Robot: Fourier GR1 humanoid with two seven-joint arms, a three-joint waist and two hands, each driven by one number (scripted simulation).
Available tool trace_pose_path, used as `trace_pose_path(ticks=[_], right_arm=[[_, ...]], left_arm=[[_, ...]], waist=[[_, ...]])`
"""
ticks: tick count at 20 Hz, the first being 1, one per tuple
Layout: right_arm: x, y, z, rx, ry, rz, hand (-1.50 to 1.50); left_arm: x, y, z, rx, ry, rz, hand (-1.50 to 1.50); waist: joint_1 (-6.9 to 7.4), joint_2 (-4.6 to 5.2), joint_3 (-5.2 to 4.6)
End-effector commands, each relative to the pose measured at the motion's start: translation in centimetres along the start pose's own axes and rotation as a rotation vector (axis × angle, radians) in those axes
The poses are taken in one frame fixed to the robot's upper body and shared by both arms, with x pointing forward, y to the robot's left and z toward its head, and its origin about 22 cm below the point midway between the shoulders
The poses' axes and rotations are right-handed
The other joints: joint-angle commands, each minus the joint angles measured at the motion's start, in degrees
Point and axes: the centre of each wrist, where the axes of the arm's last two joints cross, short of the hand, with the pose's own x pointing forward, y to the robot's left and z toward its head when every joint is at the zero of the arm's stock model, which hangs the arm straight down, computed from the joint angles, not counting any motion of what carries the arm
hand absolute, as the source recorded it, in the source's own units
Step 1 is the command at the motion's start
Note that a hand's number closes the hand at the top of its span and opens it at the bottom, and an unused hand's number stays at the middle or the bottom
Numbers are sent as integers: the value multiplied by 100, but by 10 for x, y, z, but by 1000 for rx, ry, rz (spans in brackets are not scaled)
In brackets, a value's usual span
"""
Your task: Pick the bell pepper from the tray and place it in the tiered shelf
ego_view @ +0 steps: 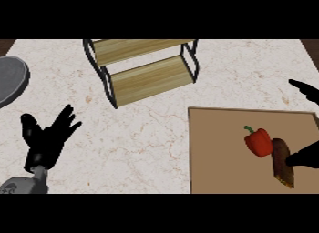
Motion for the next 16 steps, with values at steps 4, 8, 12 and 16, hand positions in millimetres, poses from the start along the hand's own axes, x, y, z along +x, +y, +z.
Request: trace_pose_path(ticks=[4, 8, 12, 16], right_arm=[[16, 42, -12, 29, 61, 95, -150], [-4, 42, -20, 4, 121, 93, -150], [11, 56, -15, -37, 142, 119, -150], [-8, 73, -25, -44, 125, 133, -150]], left_arm=[[1, -13, -10, 7, 48, 10, 0], [-25, 14, 3, 11, 37, -4, 0], [-5, 1, -2, 20, 53, 8, 0], [-11, 0, 0, 21, 45, 9, 0]], waist=[[-39, 23, -22], [-40, 19, -21], [-47, 16, -21], [-47, 20, -20]])
